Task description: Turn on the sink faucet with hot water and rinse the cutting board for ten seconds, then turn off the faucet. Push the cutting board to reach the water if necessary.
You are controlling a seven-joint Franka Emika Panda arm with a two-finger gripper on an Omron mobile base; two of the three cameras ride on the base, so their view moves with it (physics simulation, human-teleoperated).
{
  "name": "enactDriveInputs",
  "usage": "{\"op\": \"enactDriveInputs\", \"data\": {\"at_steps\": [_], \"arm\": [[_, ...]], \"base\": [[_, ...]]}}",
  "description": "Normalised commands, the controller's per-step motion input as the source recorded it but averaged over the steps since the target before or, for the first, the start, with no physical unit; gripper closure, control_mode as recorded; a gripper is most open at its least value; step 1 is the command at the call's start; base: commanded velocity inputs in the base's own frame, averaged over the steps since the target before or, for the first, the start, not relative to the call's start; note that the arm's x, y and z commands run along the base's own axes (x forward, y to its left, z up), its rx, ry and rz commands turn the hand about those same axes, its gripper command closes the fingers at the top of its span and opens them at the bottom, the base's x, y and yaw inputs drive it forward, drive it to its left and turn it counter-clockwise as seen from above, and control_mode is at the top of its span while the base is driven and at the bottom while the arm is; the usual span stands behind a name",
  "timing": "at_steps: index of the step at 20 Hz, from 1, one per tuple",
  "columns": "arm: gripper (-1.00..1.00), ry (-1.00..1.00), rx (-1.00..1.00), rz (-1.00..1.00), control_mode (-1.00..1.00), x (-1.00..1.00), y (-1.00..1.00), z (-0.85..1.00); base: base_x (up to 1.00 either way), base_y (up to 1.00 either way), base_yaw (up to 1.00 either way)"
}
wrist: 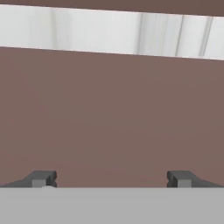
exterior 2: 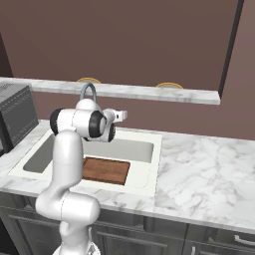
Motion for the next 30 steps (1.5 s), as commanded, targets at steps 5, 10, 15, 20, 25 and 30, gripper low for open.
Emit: {"op": "enactDriveInputs", "data": {"at_steps": [5, 10, 15, 20, 25, 30], "arm": [[-1.00, 0.00, 0.01, 0.00, -1.00, -0.15, -0.23, -0.20], [-1.00, 0.00, 0.00, 0.00, -1.00, -0.28, -0.29, -0.25], [-1.00, 0.00, 0.00, 0.00, -1.00, -0.32, -0.25, -0.27], [-1.00, 0.00, 0.00, 0.00, -1.00, -0.34, -0.28, -0.24], [-1.00, 0.00, 0.00, 0.00, -1.00, -0.30, -0.26, -0.21], [-1.00, 0.00, 0.00, 0.00, -1.00, -0.29, -0.25, -0.25]], "base": [[0.00, 0.00, 0.00], [0.00, 0.00, 0.00], [0.00, 0.00, 0.00], [0.00, 0.00, 0.00], [0.00, 0.00, 0.00], [0.00, 0.00, 0.00]]}}
